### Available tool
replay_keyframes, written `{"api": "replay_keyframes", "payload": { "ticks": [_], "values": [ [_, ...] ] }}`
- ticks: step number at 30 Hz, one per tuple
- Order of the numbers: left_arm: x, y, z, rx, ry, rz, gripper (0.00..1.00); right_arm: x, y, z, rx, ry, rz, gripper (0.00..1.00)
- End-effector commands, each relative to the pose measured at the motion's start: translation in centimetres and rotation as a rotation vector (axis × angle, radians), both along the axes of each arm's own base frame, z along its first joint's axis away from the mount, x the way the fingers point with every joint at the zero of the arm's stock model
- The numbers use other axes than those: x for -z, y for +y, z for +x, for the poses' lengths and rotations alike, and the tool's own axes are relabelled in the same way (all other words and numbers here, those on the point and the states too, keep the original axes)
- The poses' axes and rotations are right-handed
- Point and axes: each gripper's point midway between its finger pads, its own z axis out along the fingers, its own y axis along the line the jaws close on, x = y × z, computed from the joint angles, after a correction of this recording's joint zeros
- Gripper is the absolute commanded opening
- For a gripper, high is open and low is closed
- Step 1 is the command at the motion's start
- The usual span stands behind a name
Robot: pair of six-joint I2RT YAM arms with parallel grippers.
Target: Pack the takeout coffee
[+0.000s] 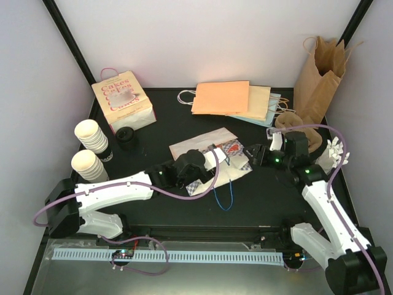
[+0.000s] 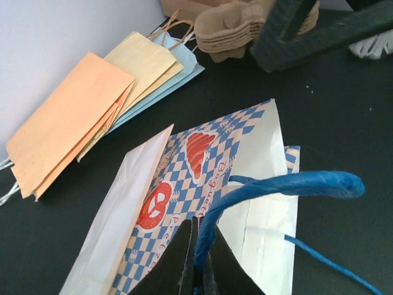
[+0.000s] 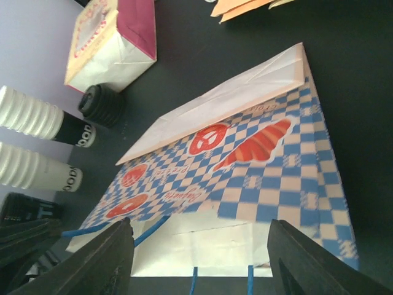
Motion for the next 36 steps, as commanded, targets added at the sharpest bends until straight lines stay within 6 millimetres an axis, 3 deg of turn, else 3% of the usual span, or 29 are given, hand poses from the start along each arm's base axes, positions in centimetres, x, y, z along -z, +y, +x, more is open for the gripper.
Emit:
{"api": "replay_keyframes", "payload": {
  "ticks": [1,8,10,13,17,23,36],
  "values": [
    [-1.7,0.6,0.6,-0.099,0.064,-0.139,0.02,-0.6,0.5,-1.6,-0.03,-0.013,0.05,0.64],
    [-2.0,0.7,1.1,-0.147,0.105,-0.205,0.02,0.6,1.1,-3.0,-0.061,0.026,0.109,0.65],
    [-3.4,1.0,1.0,-0.147,0.093,-0.242,0.02,1.2,1.1,-3.3,-0.061,0.039,0.109,0.65],
    [-3.8,1.1,1.0,-0.142,0.082,-0.25,0.01,1.9,1.1,-3.5,-0.06,0.056,0.117,0.65],
    [-3.2,-0.3,-0.5,0.015,0.068,-0.172,0.03,2.8,1.1,-3.5,-0.057,0.077,0.116,0.65],
    [-2.3,0.3,-0.2,0.002,0.107,-0.13,0.03,2.9,1.1,-3.5,-0.056,0.081,0.114,0.64],
    [-5.2,-0.2,0.3,-0.024,0.11,-0.215,0.02,2.4,1.8,-3.5,-0.093,0.047,0.125,0.64]
  ]
}}
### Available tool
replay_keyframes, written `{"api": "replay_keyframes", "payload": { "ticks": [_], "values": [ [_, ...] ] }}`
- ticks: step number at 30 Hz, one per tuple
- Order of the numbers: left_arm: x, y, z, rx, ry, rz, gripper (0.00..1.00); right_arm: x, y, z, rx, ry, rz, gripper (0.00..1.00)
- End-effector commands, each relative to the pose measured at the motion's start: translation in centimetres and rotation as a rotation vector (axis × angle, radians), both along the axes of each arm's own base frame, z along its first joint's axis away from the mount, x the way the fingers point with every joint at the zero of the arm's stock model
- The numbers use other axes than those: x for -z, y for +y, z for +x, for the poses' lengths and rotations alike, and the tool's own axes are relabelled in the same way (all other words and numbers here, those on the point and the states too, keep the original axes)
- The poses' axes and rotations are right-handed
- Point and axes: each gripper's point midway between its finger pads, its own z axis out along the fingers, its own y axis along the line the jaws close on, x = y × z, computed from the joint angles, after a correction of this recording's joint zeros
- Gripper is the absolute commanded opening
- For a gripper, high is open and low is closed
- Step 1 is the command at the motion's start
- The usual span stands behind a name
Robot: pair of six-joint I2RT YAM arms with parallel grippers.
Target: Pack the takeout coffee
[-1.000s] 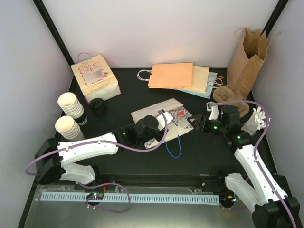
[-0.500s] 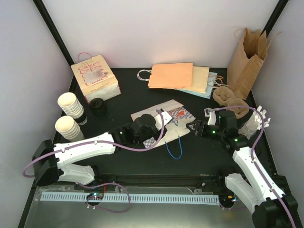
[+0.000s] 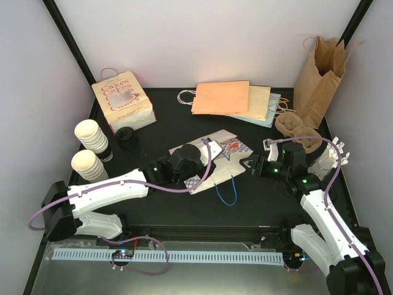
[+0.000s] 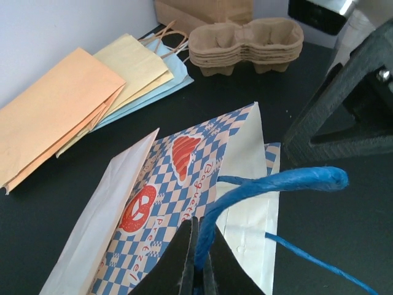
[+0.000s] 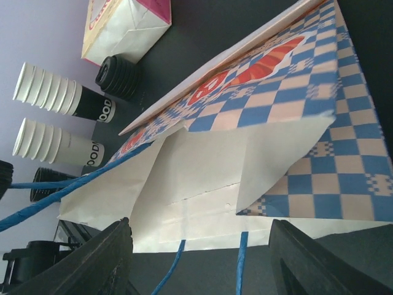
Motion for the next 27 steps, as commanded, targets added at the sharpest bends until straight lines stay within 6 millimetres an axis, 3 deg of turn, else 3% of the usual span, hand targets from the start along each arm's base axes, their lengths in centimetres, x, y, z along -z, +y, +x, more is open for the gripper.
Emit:
{"api": "replay_keyframes", "payload": {
  "ticks": [1,16,27],
  "values": [
    [-3.6,-0.7,0.5,-0.012,-0.008,-0.094,0.01,-0.6,1.0,-0.2,-0.037,-0.035,0.026,0.64],
    [-7.6,-1.0,1.2,-0.049,0.009,-0.261,0.02,-2.4,3.4,-0.4,-0.086,-0.138,0.085,0.62],
    [-9.5,-1.2,0.4,-0.013,0.032,-0.354,0.02,-0.4,3.2,0.8,-0.02,-0.084,0.031,0.6]
  ]
}}
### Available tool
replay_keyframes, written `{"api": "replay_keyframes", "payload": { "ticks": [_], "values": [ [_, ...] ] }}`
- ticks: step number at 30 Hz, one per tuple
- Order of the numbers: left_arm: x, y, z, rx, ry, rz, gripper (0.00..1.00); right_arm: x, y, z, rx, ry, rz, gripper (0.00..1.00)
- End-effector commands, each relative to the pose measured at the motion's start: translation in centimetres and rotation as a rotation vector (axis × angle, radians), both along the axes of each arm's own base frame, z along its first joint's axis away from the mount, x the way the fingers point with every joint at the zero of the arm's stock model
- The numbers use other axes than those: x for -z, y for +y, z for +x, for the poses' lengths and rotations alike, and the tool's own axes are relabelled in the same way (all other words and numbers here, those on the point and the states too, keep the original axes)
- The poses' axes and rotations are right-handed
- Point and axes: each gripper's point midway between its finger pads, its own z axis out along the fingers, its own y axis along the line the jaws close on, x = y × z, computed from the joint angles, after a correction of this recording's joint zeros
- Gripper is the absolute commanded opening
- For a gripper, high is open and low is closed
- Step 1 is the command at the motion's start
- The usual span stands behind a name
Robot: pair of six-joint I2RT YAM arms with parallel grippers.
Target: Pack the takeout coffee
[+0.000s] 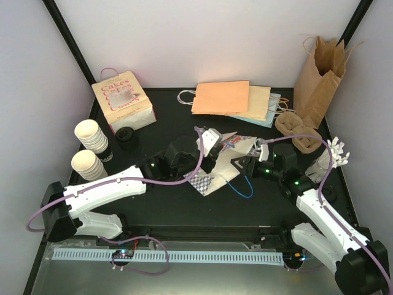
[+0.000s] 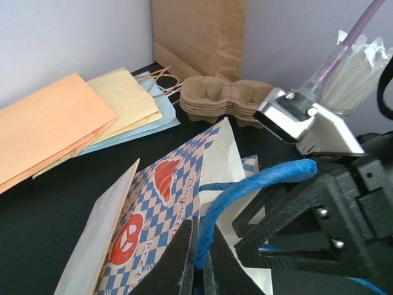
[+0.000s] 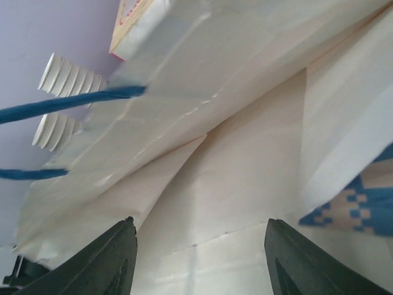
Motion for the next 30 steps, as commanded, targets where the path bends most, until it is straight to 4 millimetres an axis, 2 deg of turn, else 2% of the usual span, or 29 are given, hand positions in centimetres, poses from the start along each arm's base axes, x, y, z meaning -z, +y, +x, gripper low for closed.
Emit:
{"api": "replay_keyframes", "payload": {
  "ticks": [1,8,15,22,30],
  "values": [
    [-4.9,0.0,-0.3,0.016,-0.03,-0.152,0.01,0.8,-0.5,1.0,0.068,0.015,-0.029,0.6],
    [-6.6,1.0,-0.6,0.013,-0.043,-0.199,0.01,2.8,-1.6,1.4,0.137,0.069,-0.084,0.58],
    [-9.4,2.6,-1.4,0.012,-0.079,-0.266,0.01,4.0,-2.4,1.3,0.173,0.095,-0.122,0.58],
    [-11.0,4.0,-1.8,-0.006,-0.095,-0.305,0.02,3.9,-2.8,1.3,0.187,0.087,-0.138,0.58],
    [-10.7,4.3,-1.9,-0.002,-0.088,-0.314,0.01,3.1,-2.6,1.3,0.158,0.054,-0.15,0.58]
  ]
}}
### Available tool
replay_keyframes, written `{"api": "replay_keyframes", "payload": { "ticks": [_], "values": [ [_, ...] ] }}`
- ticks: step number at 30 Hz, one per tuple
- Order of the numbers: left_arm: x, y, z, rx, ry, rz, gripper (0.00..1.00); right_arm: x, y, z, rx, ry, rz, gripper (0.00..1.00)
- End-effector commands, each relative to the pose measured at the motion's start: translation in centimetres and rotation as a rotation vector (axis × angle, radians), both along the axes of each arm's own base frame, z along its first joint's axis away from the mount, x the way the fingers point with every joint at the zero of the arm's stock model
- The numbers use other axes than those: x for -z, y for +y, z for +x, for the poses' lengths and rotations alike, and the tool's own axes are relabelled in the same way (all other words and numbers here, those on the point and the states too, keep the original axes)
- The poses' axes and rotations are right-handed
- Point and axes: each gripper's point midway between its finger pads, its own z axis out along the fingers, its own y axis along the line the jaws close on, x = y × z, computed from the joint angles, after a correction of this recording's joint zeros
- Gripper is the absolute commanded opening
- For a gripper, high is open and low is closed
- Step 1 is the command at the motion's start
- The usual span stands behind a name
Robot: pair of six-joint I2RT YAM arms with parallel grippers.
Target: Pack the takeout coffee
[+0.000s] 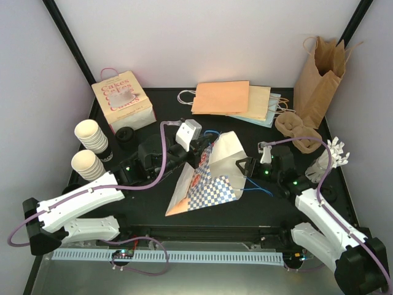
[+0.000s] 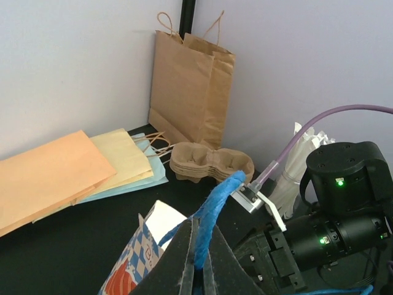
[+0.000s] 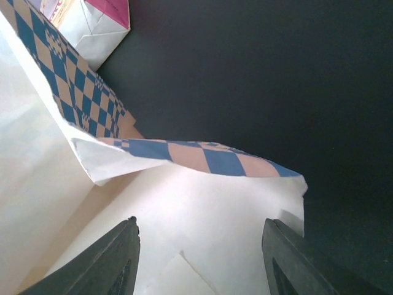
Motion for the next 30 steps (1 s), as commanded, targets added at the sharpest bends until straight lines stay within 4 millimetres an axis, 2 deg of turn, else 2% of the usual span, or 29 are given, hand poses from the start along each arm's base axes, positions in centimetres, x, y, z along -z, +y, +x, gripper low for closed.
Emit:
{"api": "replay_keyframes", "payload": {
  "ticks": [1,17,25,30],
  "values": [
    [-2.2,0.3,-0.2,0.008,-0.027,-0.074,0.02,-1.2,0.1,0.0,-0.025,-0.046,-0.018,0.58],
    [0.2,-1.8,0.6,0.044,-0.004,-0.009,0.01,-5.1,3.1,-2.0,-0.222,-0.152,0.035,0.57],
    [0.5,-3.5,1.5,0.069,-0.014,0.017,0.02,-4.3,2.9,-3.8,-0.252,-0.137,0.022,0.57],
    [0.0,-3.9,2.1,0.07,-0.027,0.022,0.01,-3.7,3.8,-4.7,-0.27,-0.118,0.05,0.57]
  ]
}}
